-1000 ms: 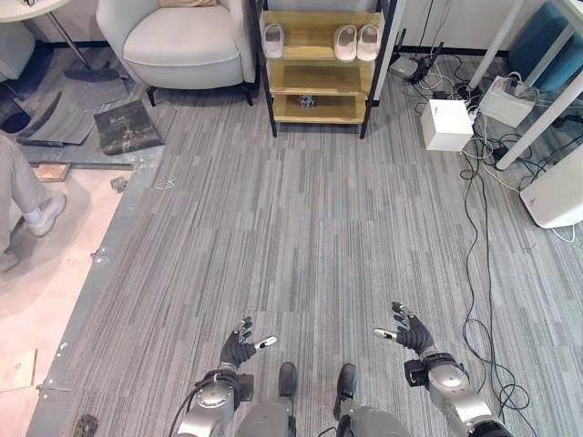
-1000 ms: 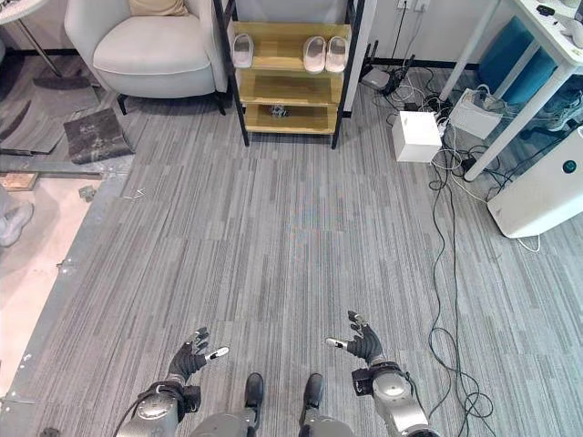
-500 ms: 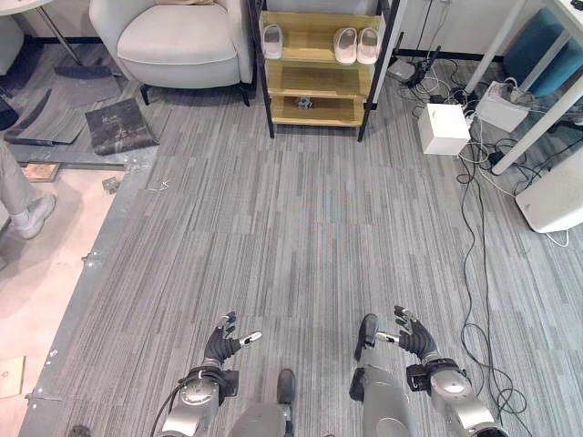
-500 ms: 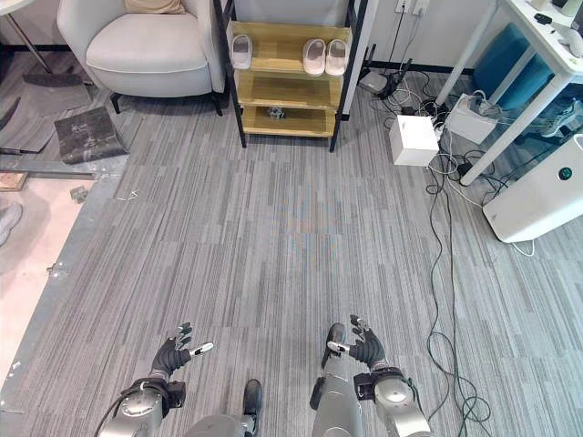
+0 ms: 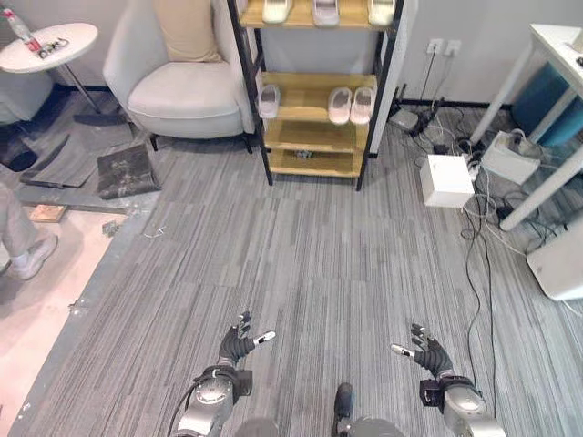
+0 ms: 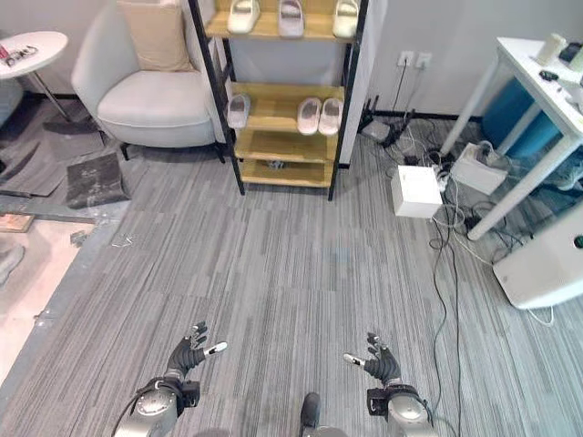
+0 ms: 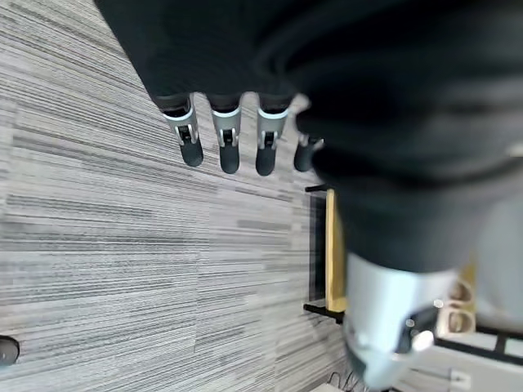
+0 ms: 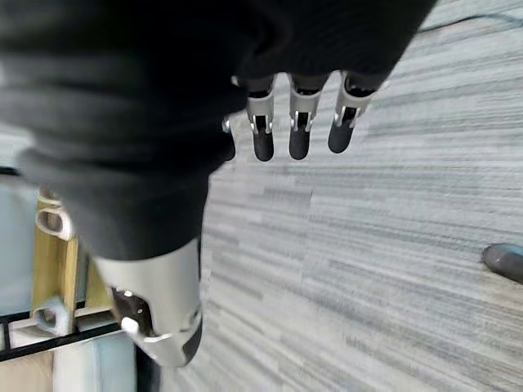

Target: Arrange the slippers neatly on the shoe rack.

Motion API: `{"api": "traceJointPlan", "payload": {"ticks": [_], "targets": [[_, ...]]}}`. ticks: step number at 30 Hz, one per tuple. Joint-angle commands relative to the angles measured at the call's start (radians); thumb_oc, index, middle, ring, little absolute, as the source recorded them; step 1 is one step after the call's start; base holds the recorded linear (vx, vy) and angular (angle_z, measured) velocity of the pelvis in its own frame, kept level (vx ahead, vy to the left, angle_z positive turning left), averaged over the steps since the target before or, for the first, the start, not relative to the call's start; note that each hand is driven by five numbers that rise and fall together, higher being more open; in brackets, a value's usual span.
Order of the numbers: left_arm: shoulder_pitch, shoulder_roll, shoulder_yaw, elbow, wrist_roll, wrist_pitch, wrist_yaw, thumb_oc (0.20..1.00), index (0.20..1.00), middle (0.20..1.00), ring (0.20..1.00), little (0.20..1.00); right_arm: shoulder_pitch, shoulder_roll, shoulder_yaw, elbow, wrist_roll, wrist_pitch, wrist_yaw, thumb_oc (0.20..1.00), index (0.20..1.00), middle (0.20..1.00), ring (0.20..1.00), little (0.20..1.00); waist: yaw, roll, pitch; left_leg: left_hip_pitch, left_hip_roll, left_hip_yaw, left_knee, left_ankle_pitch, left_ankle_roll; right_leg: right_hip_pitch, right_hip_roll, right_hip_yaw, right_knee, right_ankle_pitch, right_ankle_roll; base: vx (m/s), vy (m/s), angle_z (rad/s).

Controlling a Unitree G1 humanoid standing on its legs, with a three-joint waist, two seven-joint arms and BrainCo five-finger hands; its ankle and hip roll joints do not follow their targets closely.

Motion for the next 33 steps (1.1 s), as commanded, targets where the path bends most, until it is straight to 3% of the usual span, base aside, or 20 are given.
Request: {"api": "traceJointPlan", "payload": {"ticks": [1,2,3,4,5,6,7,10,14,16,17,18,19,20,22,26,27,28,31,33], "targets": [[-0.032,0.054,-0.01,-0.075,-0.007,-0.027,0.003,1.0,1.0,1.0,1.0,1.0,-0.027,-0.002,-0.004,-0.045,0.033,-0.045,0.004,1.0,1.0,1.0,1.0,1.0,0.044,-0.035,0.089,0.028,-0.069,0.09,-0.242,0.061,0.108,0.031,-0.023,0.025,0.021,-0.081,0.136,0.3,-0.047,0.15],[-0.028,0.057,-0.01,-0.073,-0.004,-0.026,0.0,1.0,1.0,1.0,1.0,1.0,-0.029,0.0,-0.003,-0.042,0.032,-0.045,0.007,1.0,1.0,1.0,1.0,1.0,0.053,-0.046,0.086,0.002,-0.08,0.091,-0.26,0.042,0.124,0.044,-0.022,0.029,0.016,-0.088,0.137,0.35,-0.011,0.23],[-0.022,0.06,-0.009,-0.067,0.001,-0.026,-0.001,1.0,1.0,1.0,1.0,1.0,-0.033,0.0,0.0,-0.04,0.027,-0.047,0.006,1.0,1.0,1.0,1.0,1.0,0.063,-0.048,0.082,-0.02,-0.084,0.086,-0.358,0.028,0.138,0.051,-0.016,0.044,0.009,-0.102,0.141,0.36,0.019,0.16],[-0.014,0.064,-0.009,-0.066,0.01,-0.021,0.001,1.0,1.0,1.0,1.0,1.0,-0.036,0.0,0.006,-0.044,0.021,-0.046,0.004,1.0,1.0,1.0,1.0,1.0,0.073,-0.047,0.076,-0.04,-0.076,0.077,-0.479,0.05,0.144,0.067,-0.001,0.054,0.007,-0.121,0.142,0.55,0.09,0.06],[-0.004,0.069,-0.005,-0.058,0.03,-0.012,0.0,1.0,1.0,1.0,1.0,1.0,-0.034,0.0,0.014,-0.055,0.009,-0.048,0.004,1.0,1.0,1.0,1.0,1.0,0.084,-0.028,0.059,-0.073,-0.046,0.049,-0.674,0.145,0.142,0.097,0.035,0.064,0.004,-0.15,0.142,0.43,0.066,-0.16],[-0.003,0.069,-0.005,-0.058,0.03,-0.012,0.001,1.0,1.0,1.0,1.0,1.0,-0.033,0.0,0.015,-0.055,0.009,-0.048,0.004,1.0,1.0,1.0,1.0,1.0,0.084,-0.031,0.061,-0.059,-0.047,0.05,-0.694,0.154,0.141,0.1,0.033,0.064,0.004,-0.153,0.141,0.54,0.106,-0.11],[-0.001,0.072,0.001,-0.045,0.044,-0.002,0.001,1.0,1.0,1.0,1.0,1.0,-0.045,-0.003,0.023,-0.051,-0.006,-0.047,0.001,1.0,1.0,1.0,1.0,1.0,0.091,-0.022,0.051,-0.077,-0.057,0.058,-0.791,0.207,0.132,0.13,0.058,0.085,0.005,-0.167,0.139,0.38,0.078,-0.2],[0.014,0.076,0.017,-0.04,0.041,-0.003,0.0,1.0,1.0,1.0,1.0,1.0,-0.057,0.001,0.028,-0.047,-0.013,-0.041,0.005,1.0,1.0,1.0,1.0,1.0,0.107,-0.023,0.037,-0.053,-0.063,0.055,-0.805,0.224,0.141,0.145,0.072,0.116,0.018,-0.178,0.14,0.29,0.084,-0.5],[0.032,0.076,0.031,-0.022,0.038,-0.004,0.007,1.0,1.0,1.0,1.0,1.0,-0.067,0.02,0.034,-0.055,-0.023,-0.04,0.011,1.0,1.0,1.0,1.0,1.0,0.12,-0.049,0.001,-0.017,-0.088,0.084,-0.791,0.214,0.166,0.161,0.046,0.128,0.093,-0.196,0.175,0.41,0.177,-0.48],[0.034,0.078,0.03,-0.018,0.037,-0.005,0.006,1.0,1.0,1.0,1.0,1.0,-0.064,0.029,0.036,-0.062,-0.025,-0.036,0.022,1.0,1.0,1.0,1.0,1.0,0.122,-0.06,-0.005,0.006,-0.102,0.106,-0.771,0.172,0.198,0.112,0.008,0.123,0.242,-0.142,0.218,0.29,0.197,-0.56],[0.031,0.076,0.024,-0.014,0.038,-0.004,0.006,1.0,1.0,1.0,1.0,1.0,-0.069,0.036,0.039,-0.064,-0.039,-0.03,0.026,1.0,1.0,1.0,1.0,1.0,0.117,-0.056,0.007,0.047,-0.113,0.119,-0.755,0.128,0.224,0.039,-0.04,0.1,0.427,-0.035,0.276,0.27,0.203,-0.73],[0.031,0.076,0.024,-0.014,0.038,-0.004,0.006,1.0,1.0,1.0,1.0,1.0,-0.069,0.035,0.039,-0.064,-0.039,-0.03,0.026,1.0,1.0,1.0,1.0,1.0,0.118,-0.054,0.004,0.044,-0.11,0.119,-0.754,0.128,0.224,0.036,-0.038,0.1,0.425,-0.032,0.276,0.28,0.196,-0.48],[0.025,0.073,0.018,-0.007,0.037,-0.007,0.006,1.0,1.0,1.0,1.0,1.0,-0.073,0.037,0.041,-0.067,-0.042,-0.029,0.028,1.0,1.0,1.0,1.0,1.0,0.107,-0.048,0.016,0.076,-0.114,0.119,-0.753,0.112,0.236,0.009,-0.057,0.099,0.506,0.039,0.302,0.18,0.125,-0.15],[0.024,0.07,0.012,-0.006,0.035,-0.007,0.007,1.0,1.0,1.0,1.0,1.0,-0.07,0.037,0.037,-0.069,-0.046,-0.029,0.027,1.0,1.0,1.0,1.0,1.0,0.096,-0.034,0.024,0.106,-0.112,0.115,-0.751,0.099,0.245,-0.012,-0.075,0.089,0.569,0.075,0.304,0.31,0.179,0.05],[0.021,0.069,0.004,-0.015,0.034,-0.007,0.008,1.0,1.0,1.0,1.0,1.0,-0.069,0.039,0.032,-0.068,-0.048,-0.026,0.021,1.0,1.0,1.0,1.0,1.0,0.08,-0.007,0.039,0.162,-0.104,0.101,-0.76,0.071,0.261,-0.073,-0.096,0.072,0.651,0.085,0.281,0.32,0.16,0.26],[0.015,0.067,0.003,-0.023,0.017,-0.01,0.001,1.0,1.0,1.0,1.0,1.0,-0.057,0.031,0.017,-0.067,-0.03,-0.025,0.023,1.0,1.0,1.0,1.0,1.0,0.048,0.013,0.054,0.253,-0.106,0.068,-0.786,0.03,0.252,-0.16,-0.14,0.004,0.465,0.031,0.251,0.39,0.015,0.08],[0.016,0.067,0.004,-0.035,0.021,-0.009,-0.003,1.0,1.0,1.0,1.0,1.0,-0.054,0.029,0.011,-0.063,-0.023,-0.024,0.02,1.0,1.0,1.0,1.0,1.0,0.034,0.004,0.059,0.282,-0.116,0.046,-0.787,0.008,0.238,-0.184,-0.157,0.001,0.264,0.056,0.255,0.37,-0.108,0.15],[0.016,0.067,0.004,-0.035,0.021,-0.009,-0.003,1.0,1.0,1.0,1.0,1.0,-0.054,0.029,0.011,-0.063,-0.023,-0.024,0.02,1.0,1.0,1.0,1.0,1.0,0.033,0.008,0.062,0.287,-0.112,0.044,-0.787,0.006,0.236,-0.175,-0.153,-0.002,0.256,0.058,0.255,0.38,-0.123,0.27],[0.001,0.072,0.012,-0.028,0.037,-0.007,-0.005,1.0,1.0,1.0,1.0,1.0,-0.047,0.027,0.006,-0.075,-0.026,-0.021,0.014,1.0,1.0,1.0,1.0,1.0,0.01,0.007,0.065,0.334,-0.097,0.025,-0.793,-0.031,0.211,-0.22,-0.151,0.018,0.044,0.118,0.282,0.36,-0.101,0.28],[-0.008,0.07,0.015,-0.026,0.047,-0.009,-0.007,1.0,1.0,1.0,1.0,1.0,-0.044,0.029,-0.001,-0.07,-0.033,-0.016,0.009,1.0,1.0,1.0,1.0,1.0,0.0,0.007,0.064,0.359,-0.092,0.015,-0.789,-0.056,0.2,-0.236,-0.16,0.017,0.009,0.138,0.295,0.32,-0.076,0.25]]}}
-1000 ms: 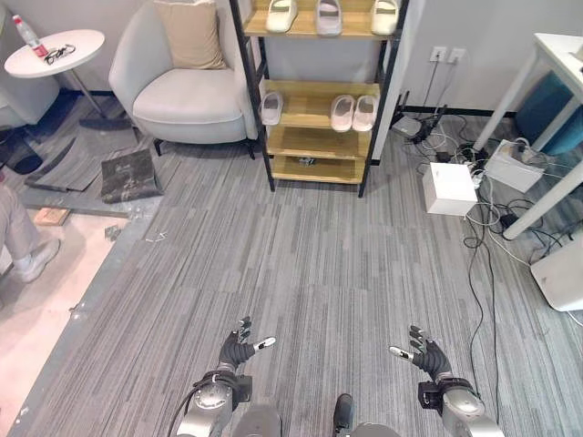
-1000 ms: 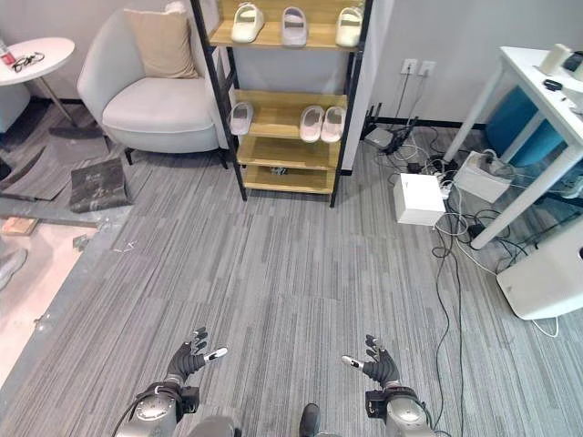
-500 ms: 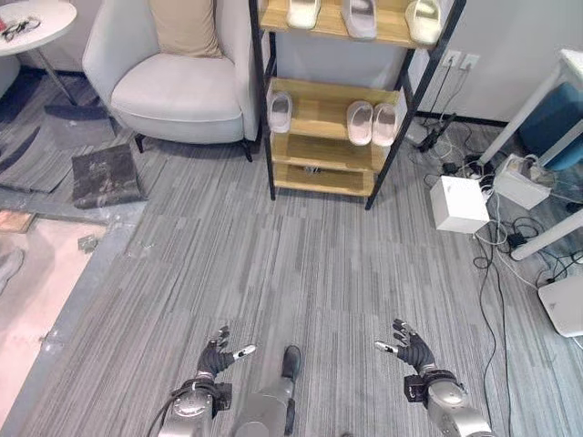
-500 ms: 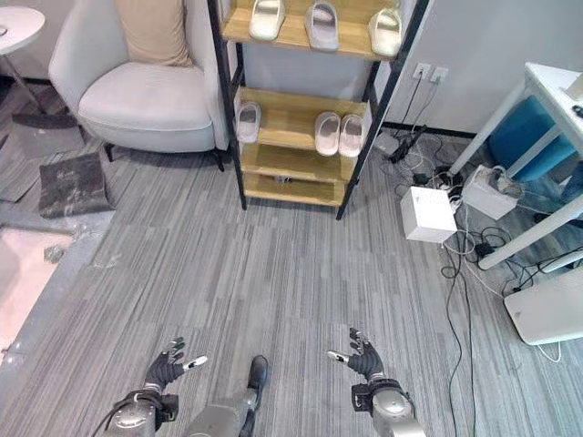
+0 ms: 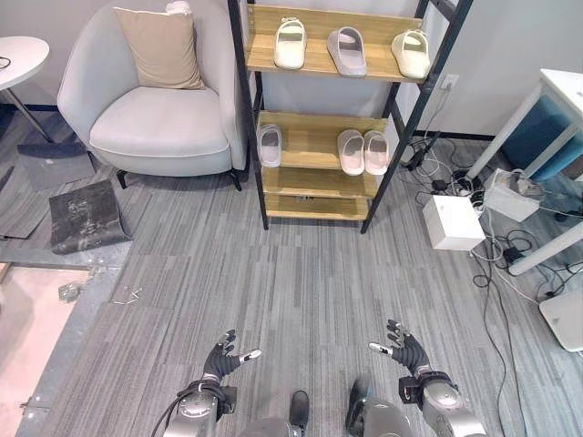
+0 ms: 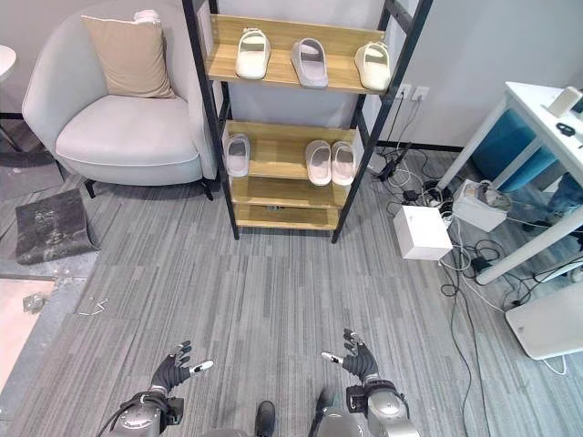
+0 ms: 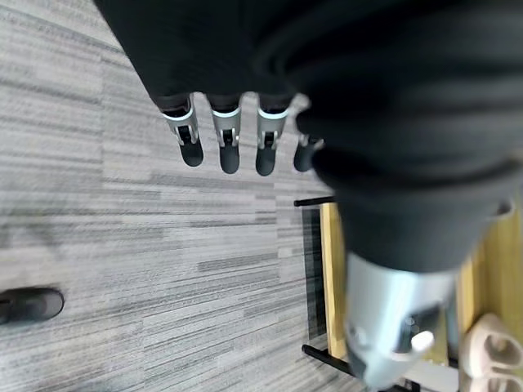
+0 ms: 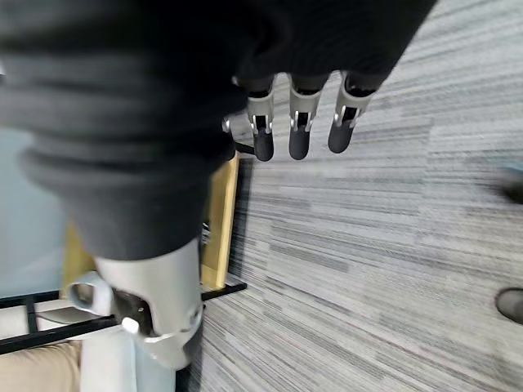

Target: Arrange the slippers neatly on the shoe rack.

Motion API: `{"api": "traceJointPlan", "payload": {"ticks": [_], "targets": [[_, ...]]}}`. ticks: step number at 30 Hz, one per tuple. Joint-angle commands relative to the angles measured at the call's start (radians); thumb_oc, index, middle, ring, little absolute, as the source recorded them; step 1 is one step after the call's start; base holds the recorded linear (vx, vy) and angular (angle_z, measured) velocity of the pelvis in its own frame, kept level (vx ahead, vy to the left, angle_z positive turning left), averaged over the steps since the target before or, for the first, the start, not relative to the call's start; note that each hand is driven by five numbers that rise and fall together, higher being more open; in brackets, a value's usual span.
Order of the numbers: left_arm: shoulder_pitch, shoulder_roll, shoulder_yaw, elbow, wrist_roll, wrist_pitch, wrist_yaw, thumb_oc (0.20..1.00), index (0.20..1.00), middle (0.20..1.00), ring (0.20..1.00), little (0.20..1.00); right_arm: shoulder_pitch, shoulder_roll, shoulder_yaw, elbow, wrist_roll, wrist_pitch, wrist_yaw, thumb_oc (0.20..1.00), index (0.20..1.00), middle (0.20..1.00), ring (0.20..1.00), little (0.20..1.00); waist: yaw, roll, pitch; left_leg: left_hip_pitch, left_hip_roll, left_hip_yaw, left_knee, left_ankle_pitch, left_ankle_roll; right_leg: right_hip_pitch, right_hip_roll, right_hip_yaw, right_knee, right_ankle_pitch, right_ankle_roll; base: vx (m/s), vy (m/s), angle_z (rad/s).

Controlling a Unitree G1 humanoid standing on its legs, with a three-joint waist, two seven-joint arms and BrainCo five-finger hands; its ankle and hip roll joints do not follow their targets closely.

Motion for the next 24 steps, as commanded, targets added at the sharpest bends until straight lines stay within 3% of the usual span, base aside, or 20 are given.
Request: {"api": "traceJointPlan", "payload": {"ticks": [1,4,6,7,11,12,14,16,17,18,19,20,21,22,24], "targets": [[-0.011,0.009,0.013,-0.077,0.041,-0.033,-0.007,1.0,1.0,1.0,1.0,1.0,-0.048,-0.035,-0.04,-0.049,0.001,-0.024,-0.013,1.0,1.0,1.0,1.0,1.0,-0.009,-0.015,0.029,0.098,0.096,-0.033,0.008,-0.091,-0.079,0.058,0.012,0.01,-0.022,0.113,0.038,0.44,-0.103,0.25],[-0.015,-0.01,0.015,-0.035,0.047,-0.036,-0.003,1.0,1.0,1.0,1.0,1.0,-0.032,-0.035,-0.046,-0.054,0.0,-0.029,-0.01,1.0,1.0,1.0,1.0,1.0,-0.022,-0.02,-0.005,0.166,0.116,-0.048,0.039,-0.132,-0.101,0.096,0.025,-0.014,-0.018,0.118,0.018,0.48,-0.128,0.52],[-0.015,-0.023,0.02,-0.024,0.024,-0.036,0.001,1.0,1.0,1.0,1.0,1.0,-0.031,-0.044,-0.047,-0.051,0.016,-0.037,-0.007,1.0,1.0,1.0,1.0,1.0,-0.019,-0.005,-0.024,0.171,0.148,-0.062,0.135,-0.101,-0.135,0.139,0.066,-0.045,0.003,0.083,-0.013,0.59,-0.188,0.38],[-0.015,-0.022,0.02,-0.024,0.024,-0.036,0.001,1.0,1.0,1.0,1.0,1.0,-0.031,-0.044,-0.048,-0.051,0.016,-0.037,-0.007,1.0,1.0,1.0,1.0,1.0,-0.021,-0.009,-0.026,0.168,0.144,-0.064,0.134,-0.097,-0.134,0.136,0.061,-0.046,0.004,0.084,-0.013,0.36,-0.141,0.17],[-0.038,-0.029,0.006,-0.013,-0.004,-0.039,0.005,1.0,1.0,1.0,1.0,1.0,-0.036,-0.054,-0.042,-0.045,0.053,-0.05,-0.011,1.0,1.0,1.0,1.0,1.0,-0.002,-0.015,-0.012,0.058,0.16,-0.029,0.435,0.051,-0.216,0.235,0.106,-0.063,-0.017,0.013,-0.069,0.26,-0.135,-0.08],[-0.048,-0.029,0.0,-0.009,-0.012,-0.04,0.003,1.0,1.0,1.0,1.0,1.0,-0.039,-0.061,-0.041,-0.051,0.06,-0.053,-0.015,1.0,1.0,1.0,1.0,1.0,0.002,-0.03,-0.001,0.013,0.145,-0.02,0.509,0.083,-0.23,0.256,0.101,-0.062,-0.021,-0.003,-0.08,0.25,-0.162,-0.05],[-0.066,-0.028,-0.013,-0.007,-0.019,-0.043,0.004,1.0,1.0,1.0,1.0,1.0,-0.049,-0.071,-0.034,-0.05,0.069,-0.055,-0.015,1.0,1.0,1.0,1.0,1.0,0.019,-0.047,0.024,-0.052,0.131,-0.006,0.627,0.083,-0.222,0.292,0.104,-0.056,-0.022,-0.031,-0.101,0.19,-0.121,0.17],[-0.067,-0.028,-0.014,-0.006,-0.021,-0.04,0.004,1.0,1.0,1.0,1.0,1.0,-0.054,-0.074,-0.033,-0.051,0.068,-0.051,-0.017,1.0,1.0,1.0,1.0,1.0,0.027,-0.05,0.031,-0.077,0.134,0.006,0.646,0.073,-0.211,0.303,0.112,-0.05,-0.023,-0.045,-0.107,0.2,-0.084,-0.07],[-0.066,-0.026,-0.013,-0.011,-0.027,-0.04,0.009,1.0,1.0,1.0,1.0,1.0,-0.06,-0.077,-0.031,-0.045,0.067,-0.049,-0.018,1.0,1.0,1.0,1.0,1.0,0.043,-0.062,0.039,-0.165,0.125,0.023,0.581,0.034,-0.185,0.326,0.112,-0.044,-0.033,-0.063,-0.107,0.25,-0.09,-0.04],[-0.066,-0.026,-0.013,-0.011,-0.027,-0.04,0.009,1.0,1.0,1.0,1.0,1.0,-0.06,-0.077,-0.031,-0.044,0.067,-0.049,-0.018,1.0,1.0,1.0,1.0,1.0,0.045,-0.06,0.039,-0.164,0.128,0.025,0.585,0.029,-0.185,0.327,0.115,-0.042,-0.032,-0.065,-0.107,0.39,-0.066,0.13],[-0.058,-0.024,-0.011,-0.014,-0.023,-0.039,0.011,1.0,1.0,1.0,1.0,1.0,-0.064,-0.077,-0.03,-0.049,0.069,-0.05,-0.019,1.0,1.0,1.0,1.0,1.0,0.061,-0.068,0.036,-0.226,0.118,0.045,0.467,-0.017,-0.156,0.343,0.123,-0.028,-0.038,-0.087,-0.101,0.29,-0.004,-0.02],[-0.053,-0.023,-0.012,-0.014,-0.019,-0.037,0.009,1.0,1.0,1.0,1.0,1.0,-0.064,-0.076,-0.028,-0.046,0.067,-0.049,-0.018,1.0,1.0,1.0,1.0,1.0,0.067,-0.067,0.034,-0.224,0.118,0.052,0.398,-0.029,-0.144,0.347,0.128,-0.024,-0.038,-0.096,-0.098,0.51,0.055,-0.05],[-0.041,-0.024,-0.008,-0.009,-0.002,-0.029,0.009,1.0,1.0,1.0,1.0,1.0,-0.065,-0.069,-0.02,-0.034,0.056,-0.05,-0.019,1.0,1.0,1.0,1.0,1.0,0.075,-0.04,0.013,-0.249,0.15,0.058,0.155,0.074,-0.144,0.366,0.162,-0.021,-0.038,-0.121,-0.092,0.48,0.103,-0.28],[-0.035,-0.025,-0.005,0.001,0.013,-0.025,0.008,1.0,1.0,1.0,1.0,1.0,-0.065,-0.07,-0.014,-0.036,0.045,-0.049,-0.019,1.0,1.0,1.0,1.0,1.0,0.085,-0.026,0.006,-0.266,0.155,0.054,0.052,0.147,-0.152,0.396,0.186,-0.012,-0.038,-0.141,-0.094,0.42,0.09,-0.11],[-0.027,-0.025,0.007,0.007,0.006,-0.026,0.006,1.0,1.0,1.0,1.0,1.0,-0.067,-0.064,-0.013,-0.032,0.041,-0.047,-0.016,1.0,1.0,1.0,1.0,1.0,0.085,-0.028,0.0,-0.236,0.145,0.054,-0.006,0.173,-0.156,0.415,0.198,0.001,-0.038,-0.148,-0.095,0.32,0.079,-0.36]]}}
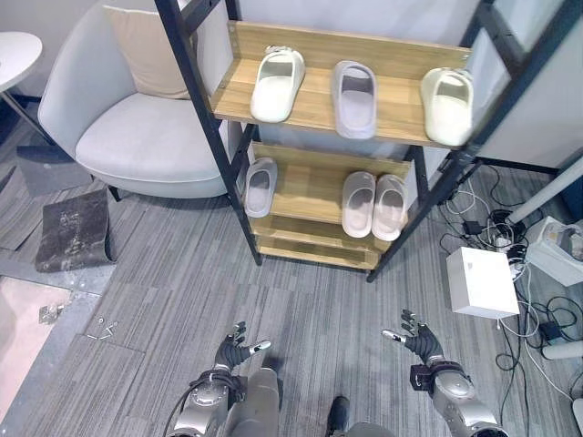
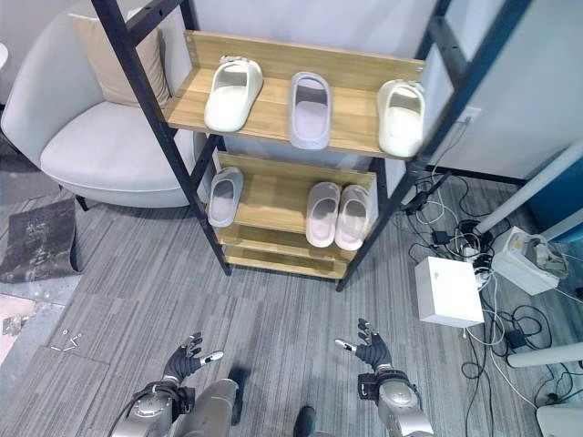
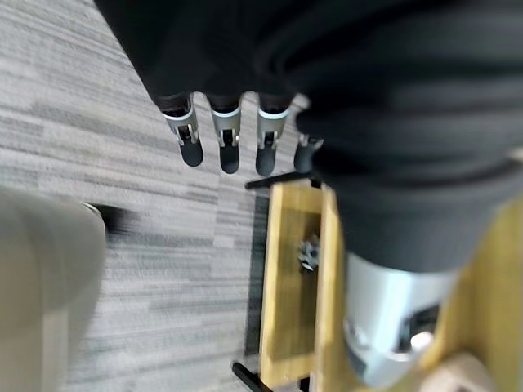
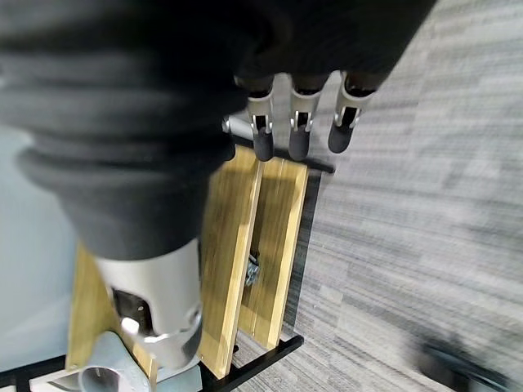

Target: Arrange the slippers neatly on the shoe rack.

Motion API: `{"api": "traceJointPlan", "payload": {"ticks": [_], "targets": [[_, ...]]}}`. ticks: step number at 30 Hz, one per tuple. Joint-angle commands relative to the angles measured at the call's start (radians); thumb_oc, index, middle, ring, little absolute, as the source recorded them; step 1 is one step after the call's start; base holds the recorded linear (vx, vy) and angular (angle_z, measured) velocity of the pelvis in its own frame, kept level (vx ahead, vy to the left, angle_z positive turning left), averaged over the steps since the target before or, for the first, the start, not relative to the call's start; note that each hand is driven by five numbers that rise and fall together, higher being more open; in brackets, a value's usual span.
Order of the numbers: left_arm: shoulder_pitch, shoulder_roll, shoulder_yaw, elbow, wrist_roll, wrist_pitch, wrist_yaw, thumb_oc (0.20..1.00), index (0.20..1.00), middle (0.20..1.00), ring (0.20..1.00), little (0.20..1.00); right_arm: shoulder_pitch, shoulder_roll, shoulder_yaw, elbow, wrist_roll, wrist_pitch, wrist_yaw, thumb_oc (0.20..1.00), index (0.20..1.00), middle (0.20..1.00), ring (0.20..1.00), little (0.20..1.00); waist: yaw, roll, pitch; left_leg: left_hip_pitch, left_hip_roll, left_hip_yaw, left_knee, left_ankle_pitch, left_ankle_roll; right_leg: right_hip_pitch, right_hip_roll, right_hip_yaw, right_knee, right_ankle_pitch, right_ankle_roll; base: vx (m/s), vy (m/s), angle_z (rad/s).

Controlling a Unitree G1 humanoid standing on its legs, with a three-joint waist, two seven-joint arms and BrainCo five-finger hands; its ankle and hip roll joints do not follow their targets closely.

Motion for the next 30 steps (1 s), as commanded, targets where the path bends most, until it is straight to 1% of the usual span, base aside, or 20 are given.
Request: {"api": "traceJointPlan", "payload": {"ticks": [1,3,4,6,8,9,10,11,12,14,15,16,17,18,19,20,21,22,29,30], "targets": [[0.001,0.021,0.013,-0.03,0.009,-0.029,0.007,1.0,1.0,1.0,1.0,1.0,-0.002,-0.003,-0.001,-0.05,-0.008,-0.041,0.005,1.0,1.0,1.0,1.0,1.0,0.018,-0.015,-0.052,0.137,-0.023,0.037,-0.033,0.112,0.013,-0.047,0.061,0.025,0.003,0.02,0.054,0.27,0.082,-0.52],[0.005,0.023,0.012,-0.031,0.01,-0.029,0.009,1.0,1.0,1.0,1.0,1.0,-0.001,0.005,-0.003,-0.052,-0.007,-0.041,0.004,1.0,1.0,1.0,1.0,1.0,0.016,-0.017,-0.064,0.147,-0.023,0.041,-0.04,0.113,0.015,-0.045,0.059,0.022,0.008,0.017,0.056,0.23,0.099,-0.41],[0.01,0.021,0.011,-0.024,0.015,-0.028,0.011,1.0,1.0,1.0,1.0,1.0,-0.009,0.018,0.003,-0.03,-0.013,-0.04,0.003,1.0,1.0,1.0,1.0,1.0,0.025,-0.025,-0.081,0.167,-0.035,0.033,-0.035,0.095,0.031,-0.041,0.045,0.029,0.032,0.0,0.067,0.27,0.13,-0.25],[0.011,0.025,0.012,-0.027,0.007,-0.027,0.011,1.0,1.0,1.0,1.0,1.0,-0.01,0.022,0.007,-0.035,-0.01,-0.039,0.007,1.0,1.0,1.0,1.0,1.0,0.027,-0.03,-0.081,0.174,-0.041,0.037,-0.021,0.085,0.039,-0.037,0.035,0.033,0.056,-0.01,0.071,0.2,0.121,-0.37],[0.016,0.028,0.014,-0.025,0.006,-0.027,0.01,1.0,1.0,1.0,1.0,1.0,-0.019,0.033,0.014,-0.039,-0.016,-0.034,0.012,1.0,1.0,1.0,1.0,1.0,0.038,-0.037,-0.084,0.18,-0.053,0.049,0.009,0.045,0.068,-0.059,0.007,0.032,0.154,-0.022,0.093,0.17,0.154,-0.17],[0.016,0.029,0.012,-0.024,0.004,-0.027,0.01,1.0,1.0,1.0,1.0,1.0,-0.022,0.038,0.017,-0.041,-0.018,-0.033,0.014,1.0,1.0,1.0,1.0,1.0,0.04,-0.036,-0.082,0.187,-0.054,0.055,0.015,0.033,0.078,-0.093,-0.01,0.029,0.23,-0.016,0.107,0.16,0.222,0.03],[0.017,0.034,0.012,-0.035,-0.004,-0.031,0.014,1.0,1.0,1.0,1.0,1.0,-0.032,0.04,0.022,-0.054,-0.031,-0.03,0.019,1.0,1.0,1.0,1.0,1.0,0.033,-0.024,-0.066,0.218,-0.058,0.062,0.019,0.011,0.099,-0.165,-0.052,0.017,0.371,0.054,0.151,0.1,0.169,-0.03],[0.017,0.034,0.012,-0.035,-0.004,-0.031,0.014,1.0,1.0,1.0,1.0,1.0,-0.032,0.04,0.022,-0.054,-0.031,-0.03,0.019,1.0,1.0,1.0,1.0,1.0,0.033,-0.024,-0.066,0.218,-0.059,0.063,0.019,0.011,0.099,-0.167,-0.053,0.018,0.374,0.053,0.152,0.1,0.174,-0.06],[0.019,0.037,0.009,-0.044,-0.007,-0.035,0.013,1.0,1.0,1.0,1.0,1.0,-0.034,0.041,0.021,-0.059,-0.032,-0.03,0.021,1.0,1.0,1.0,1.0,1.0,0.026,-0.015,-0.056,0.239,-0.061,0.059,0.014,0.003,0.11,-0.191,-0.067,0.019,0.435,0.087,0.165,0.07,0.091,0.06],[0.02,0.04,0.004,-0.047,-0.009,-0.035,0.01,1.0,1.0,1.0,1.0,1.0,-0.03,0.049,0.016,-0.049,-0.039,-0.027,0.018,1.0,1.0,1.0,1.0,1.0,0.015,0.004,-0.047,0.271,-0.057,0.048,-0.001,-0.01,0.118,-0.227,-0.082,0.016,0.506,0.108,0.165,0.14,0.105,0.27],[0.021,0.04,0.003,-0.047,-0.008,-0.035,0.008,1.0,1.0,1.0,1.0,1.0,-0.025,0.051,0.013,-0.047,-0.039,-0.024,0.018,1.0,1.0,1.0,1.0,1.0,0.013,0.008,-0.047,0.291,-0.057,0.046,-0.014,-0.013,0.119,-0.237,-0.105,-0.006,0.501,0.116,0.161,0.18,0.045,0.32],[0.022,0.039,0.004,-0.044,-0.009,-0.036,0.005,1.0,1.0,1.0,1.0,1.0,-0.019,0.054,0.011,-0.042,-0.037,-0.024,0.02,1.0,1.0,1.0,1.0,1.0,0.011,0.011,-0.045,0.308,-0.056,0.042,-0.027,-0.015,0.116,-0.23,-0.125,-0.029,0.458,0.116,0.156,0.17,-0.01,0.23],[0.02,0.039,0.005,-0.041,-0.011,-0.037,0.004,1.0,1.0,1.0,1.0,1.0,-0.013,0.052,0.008,-0.052,-0.035,-0.024,0.02,1.0,1.0,1.0,1.0,1.0,0.006,0.013,-0.046,0.314,-0.053,0.037,-0.032,-0.016,0.111,-0.227,-0.127,-0.029,0.409,0.111,0.15,0.16,-0.057,0.19],[0.015,0.043,0.003,-0.043,-0.009,-0.038,0.004,1.0,1.0,1.0,1.0,1.0,-0.008,0.05,0.005,-0.053,-0.031,-0.024,0.02,1.0,1.0,1.0,1.0,1.0,0.002,0.013,-0.047,0.315,-0.053,0.032,-0.034,-0.018,0.106,-0.231,-0.124,-0.021,0.358,0.103,0.144,0.15,-0.099,0.11],[0.007,0.045,-0.003,-0.045,-0.004,-0.037,0.002,1.0,1.0,1.0,1.0,1.0,-0.005,0.048,0.001,-0.054,-0.028,-0.025,0.018,1.0,1.0,1.0,1.0,1.0,-0.004,0.013,-0.047,0.319,-0.05,0.021,-0.035,-0.023,0.098,-0.231,-0.12,0.0,0.267,0.104,0.14,0.15,-0.131,0.12],[-0.001,0.046,-0.008,-0.047,0.005,-0.034,0.001,1.0,1.0,1.0,1.0,1.0,-0.001,0.048,-0.004,-0.056,-0.024,-0.026,0.011,1.0,1.0,1.0,1.0,1.0,-0.016,0.007,-0.048,0.322,-0.051,0.012,-0.029,-0.03,0.093,-0.236,-0.112,0.057,0.2,0.127,0.144,0.11,-0.102,0.14],[-0.001,0.046,-0.008,-0.047,0.005,-0.034,0.001,1.0,1.0,1.0,1.0,1.0,-0.001,0.048,-0.004,-0.056,-0.024,-0.026,0.011,1.0,1.0,1.0,1.0,1.0,-0.015,0.007,-0.047,0.323,-0.05,0.013,-0.029,-0.031,0.093,-0.235,-0.111,0.058,0.199,0.127,0.144,0.14,-0.114,0.3],[-0.002,0.037,-0.004,-0.03,0.015,-0.033,-0.003,1.0,1.0,1.0,1.0,1.0,0.005,0.051,0.0,-0.05,-0.024,-0.025,0.014,1.0,1.0,1.0,1.0,1.0,-0.004,-0.005,-0.062,0.328,-0.051,0.019,-0.024,-0.043,0.087,-0.194,-0.113,0.024,0.132,0.122,0.148,0.08,-0.061,0.36],[-0.001,0.02,-0.017,0.006,0.024,-0.031,-0.008,1.0,1.0,1.0,1.0,1.0,0.019,0.04,0.017,-0.033,-0.032,-0.025,0.02,1.0,1.0,1.0,1.0,1.0,0.004,-0.01,-0.103,0.333,-0.039,0.017,-0.047,-0.034,0.069,-0.123,-0.075,-0.002,0.02,0.118,0.131,0.07,-0.07,0.05],[-0.007,0.017,-0.021,0.015,0.035,-0.029,-0.004,1.0,1.0,1.0,1.0,1.0,0.023,0.017,0.035,-0.048,-0.101,-0.025,0.005,1.0,1.0,1.0,1.0,1.0,0.007,-0.009,-0.11,0.331,-0.033,0.015,-0.052,-0.031,0.063,-0.116,-0.067,-0.01,0.002,0.113,0.128,0.02,-0.039,0.05]]}}
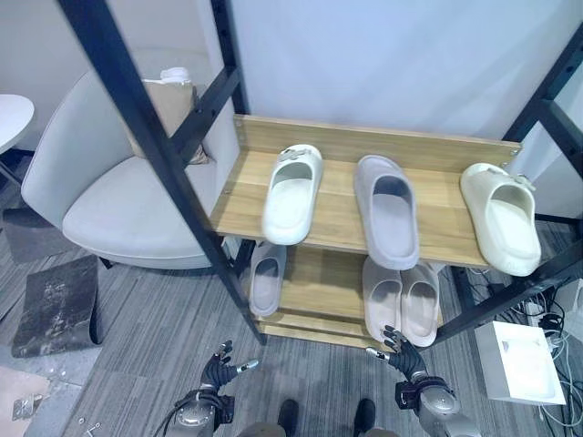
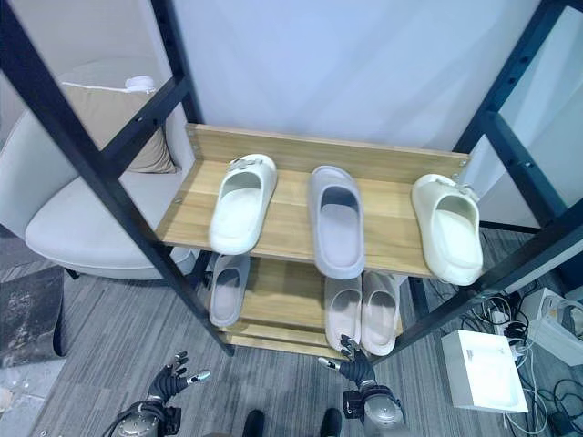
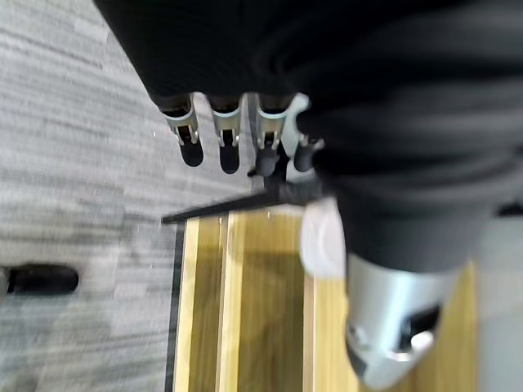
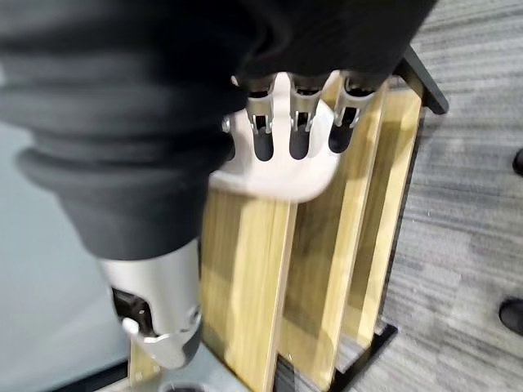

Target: Arrange the slippers neatly on the shoe rack.

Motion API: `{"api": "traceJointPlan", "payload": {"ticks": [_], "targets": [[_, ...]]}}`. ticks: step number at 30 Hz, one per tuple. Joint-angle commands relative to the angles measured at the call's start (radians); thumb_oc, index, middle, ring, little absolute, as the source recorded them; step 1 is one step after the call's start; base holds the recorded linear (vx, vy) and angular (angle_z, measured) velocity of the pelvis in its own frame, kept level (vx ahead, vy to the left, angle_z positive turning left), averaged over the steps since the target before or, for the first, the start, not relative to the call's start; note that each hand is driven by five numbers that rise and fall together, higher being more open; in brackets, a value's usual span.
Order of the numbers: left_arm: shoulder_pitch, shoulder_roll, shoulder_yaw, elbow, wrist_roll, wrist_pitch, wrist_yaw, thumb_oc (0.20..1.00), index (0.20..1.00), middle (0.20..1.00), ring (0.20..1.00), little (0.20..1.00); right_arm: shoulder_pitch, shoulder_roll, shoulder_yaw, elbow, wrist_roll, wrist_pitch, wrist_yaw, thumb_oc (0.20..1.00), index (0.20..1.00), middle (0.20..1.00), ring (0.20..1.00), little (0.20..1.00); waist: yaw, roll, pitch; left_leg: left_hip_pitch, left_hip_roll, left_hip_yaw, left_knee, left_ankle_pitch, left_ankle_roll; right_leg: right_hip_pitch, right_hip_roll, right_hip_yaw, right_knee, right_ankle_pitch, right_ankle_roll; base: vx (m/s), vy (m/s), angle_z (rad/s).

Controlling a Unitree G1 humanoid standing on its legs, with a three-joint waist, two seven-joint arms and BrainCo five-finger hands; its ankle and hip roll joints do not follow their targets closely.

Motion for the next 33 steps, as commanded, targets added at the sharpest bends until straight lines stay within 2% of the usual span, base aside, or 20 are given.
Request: {"api": "traceJointPlan", "payload": {"ticks": [1,2,3,5,6,8,9,10,11,12,16,18,19,23,25,26,27,28,30,33], "targets": [[-0.068,-0.005,-0.02,0.019,0.033,-0.029,0.003,1.0,1.0,1.0,1.0,1.0,-0.021,-0.047,0.014,-0.049,-0.07,-0.029,-0.014,1.0,1.0,1.0,1.0,1.0,0.018,-0.003,-0.008,-0.006,0.023,0.056,-0.008,-0.029,-0.035,0.07,0.004,-0.029,0.0,-0.102,0.058,0.02,-0.069,0.06],[-0.076,-0.004,-0.02,0.018,0.049,-0.028,0.009,1.0,1.0,1.0,1.0,1.0,-0.025,-0.098,0.043,-0.108,-0.216,-0.027,-0.044,1.0,1.0,1.0,1.0,1.0,0.022,-0.003,-0.009,-0.008,0.027,0.056,-0.008,-0.028,-0.04,0.069,0.008,-0.031,0.0,-0.113,0.056,0.0,-0.042,0.03],[-0.078,-0.001,-0.016,0.011,0.058,-0.031,0.015,1.0,1.0,1.0,1.0,1.0,-0.025,-0.122,0.05,-0.147,-0.274,-0.031,-0.054,1.0,1.0,1.0,1.0,1.0,0.022,-0.003,-0.008,-0.01,0.029,0.056,-0.008,-0.026,-0.041,0.069,0.01,-0.029,0.0,-0.116,0.055,0.0,-0.042,0.02],[-0.078,-0.001,-0.016,0.01,0.058,-0.03,0.015,1.0,1.0,1.0,1.0,1.0,-0.024,-0.123,0.05,-0.149,-0.275,-0.03,-0.054,1.0,1.0,1.0,1.0,1.0,0.022,-0.002,-0.008,-0.01,0.029,0.056,-0.008,-0.027,-0.041,0.069,0.01,-0.029,0.0,-0.116,0.055,0.0,0.0,0.0],[-0.07,0.011,-0.001,-0.014,0.078,-0.039,0.022,1.0,1.0,1.0,1.0,1.0,-0.009,-0.203,0.058,-0.303,-0.428,-0.041,-0.056,1.0,1.0,1.0,1.0,1.0,0.021,-0.003,-0.004,-0.012,0.032,0.058,-0.008,-0.027,-0.044,0.068,0.014,-0.022,0.0,-0.121,0.055,-0.01,-0.018,-0.05],[-0.061,0.014,0.017,-0.026,0.082,-0.043,0.025,1.0,1.0,1.0,1.0,1.0,0.038,-0.266,0.035,-0.446,-0.514,-0.048,-0.039,1.0,1.0,1.0,1.0,1.0,0.009,-0.003,0.0,-0.011,0.035,0.061,-0.008,-0.028,-0.046,0.067,0.017,-0.016,0.0,-0.122,0.056,-0.01,-0.012,-0.08],[-0.06,0.013,0.016,-0.026,0.082,-0.043,0.025,1.0,1.0,1.0,1.0,1.0,0.043,-0.268,0.032,-0.453,-0.515,-0.044,-0.037,1.0,1.0,1.0,1.0,1.0,0.009,-0.002,0.0,-0.01,0.035,0.061,-0.008,-0.028,-0.046,0.067,0.017,-0.016,0.0,-0.122,0.056,0.0,-0.002,-0.07],[-0.054,0.006,0.03,-0.018,0.097,-0.045,0.025,1.0,1.0,1.0,1.0,1.0,0.12,-0.313,-0.008,-0.611,-0.581,-0.055,-0.006,1.0,1.0,1.0,1.0,1.0,-0.006,-0.004,0.0,-0.01,0.036,0.064,-0.008,-0.031,-0.047,0.067,0.021,-0.012,0.0,-0.125,0.055,0.0,0.0,0.0],[-0.056,0.0,0.037,-0.001,0.106,-0.043,0.029,1.0,1.0,1.0,1.0,1.0,0.146,-0.329,-0.031,-0.684,-0.608,-0.065,-0.002,1.0,1.0,1.0,1.0,1.0,-0.016,-0.007,0.001,-0.01,0.036,0.067,-0.008,-0.032,-0.048,0.066,0.023,-0.009,0.0,-0.125,0.055,0.0,0.0,0.0],[-0.06,-0.016,0.055,0.029,0.111,-0.046,0.043,1.0,1.0,1.0,1.0,1.0,0.224,-0.363,-0.083,-0.851,-0.634,-0.094,0.017,1.0,1.0,1.0,1.0,1.0,-0.038,-0.011,0.002,-0.01,0.037,0.074,-0.008,-0.034,-0.049,0.064,0.027,-0.001,0.0,-0.125,0.055,0.0,0.0,0.0],[-0.065,-0.035,0.067,0.072,0.11,-0.055,0.061,1.0,1.0,1.0,1.0,1.0,0.302,-0.405,-0.141,-0.995,-0.648,-0.122,0.031,1.0,1.0,1.0,1.0,1.0,-0.062,-0.014,0.0,-0.01,0.041,0.086,-0.008,-0.038,-0.052,0.056,0.032,0.012,0.0,-0.122,0.056,-0.01,0.005,-0.12],[-0.062,-0.046,0.076,0.092,0.104,-0.055,0.08,1.0,1.0,1.0,1.0,1.0,0.357,-0.387,-0.174,-1.044,-0.6,-0.131,0.036,1.0,1.0,1.0,1.0,1.0,-0.075,-0.018,-0.005,-0.008,0.043,0.095,-0.008,-0.04,-0.052,0.054,0.035,0.021,0.0,-0.119,0.057,0.0,-0.002,-0.23],[-0.063,-0.052,0.084,0.116,0.104,-0.059,0.085,1.0,1.0,1.0,1.0,1.0,0.376,-0.418,-0.219,-1.106,-0.627,-0.149,0.009,1.0,1.0,1.0,1.0,1.0,-0.086,-0.023,-0.012,-0.006,0.045,0.102,-0.008,-0.043,-0.052,0.051,0.038,0.03,0.0,-0.118,0.057,0.0,-0.001,-0.12],[-0.061,-0.064,0.081,0.137,0.097,-0.068,0.097,1.0,1.0,1.0,1.0,1.0,0.374,-0.428,-0.271,-1.156,-0.639,-0.166,-0.05,1.0,1.0,1.0,1.0,1.0,-0.096,-0.021,-0.021,-0.001,0.047,0.109,-0.008,-0.046,-0.052,0.051,0.041,0.039,0.0,-0.116,0.058,0.0,0.006,-0.23],[-0.053,-0.066,0.068,0.13,0.087,-0.074,0.097,1.0,1.0,1.0,1.0,1.0,0.316,-0.439,-0.328,-1.185,-0.683,-0.168,-0.148,1.0,1.0,1.0,1.0,1.0,-0.098,-0.018,-0.032,0.001,0.048,0.111,-0.008,-0.049,-0.051,0.053,0.042,0.039,0.0,-0.116,0.059,0.0,0.006,-0.03],[-0.053,-0.066,0.068,0.13,0.087,-0.074,0.097,1.0,1.0,1.0,1.0,1.0,0.316,-0.439,-0.329,-1.185,-0.684,-0.167,-0.149,1.0,1.0,1.0,1.0,1.0,-0.098,-0.018,-0.032,0.002,0.048,0.111,-0.008,-0.049,-0.051,0.053,0.043,0.039,0.0,-0.116,0.059,0.0,0.0,0.0],[-0.046,-0.064,0.058,0.115,0.077,-0.077,0.095,1.0,1.0,1.0,1.0,1.0,0.251,-0.437,-0.369,-1.177,-0.721,-0.152,-0.221,1.0,1.0,1.0,1.0,1.0,-0.094,-0.016,-0.037,0.002,0.047,0.111,-0.008,-0.05,-0.05,0.053,0.042,0.038,0.0,-0.116,0.059,0.0,0.0,0.0],[-0.047,-0.063,0.058,0.114,0.077,-0.076,0.095,1.0,1.0,1.0,1.0,1.0,0.25,-0.437,-0.368,-1.176,-0.722,-0.151,-0.222,1.0,1.0,1.0,1.0,1.0,-0.093,-0.016,-0.037,0.002,0.047,0.111,-0.008,-0.051,-0.05,0.053,0.042,0.038,0.0,-0.116,0.059,0.0,0.0,0.0],[-0.041,-0.068,0.027,0.12,0.065,-0.077,0.09,1.0,1.0,1.0,1.0,1.0,0.062,-0.402,-0.414,-1.147,-0.766,-0.116,-0.354,1.0,1.0,1.0,1.0,1.0,-0.072,-0.012,-0.047,0.001,0.046,0.102,-0.008,-0.052,-0.046,0.055,0.039,0.03,0.0,-0.116,0.058,0.0,0.038,-0.01],[-0.041,-0.065,0.015,0.108,0.059,-0.073,0.084,1.0,1.0,1.0,1.0,1.0,-0.028,-0.386,-0.378,-1.115,-0.769,-0.099,-0.373,1.0,1.0,1.0,1.0,1.0,-0.055,-0.014,-0.047,-0.001,0.045,0.095,-0.008,-0.052,-0.045,0.055,0.038,0.022,0.0,-0.114,0.057,0.0,0.009,0.03]]}}
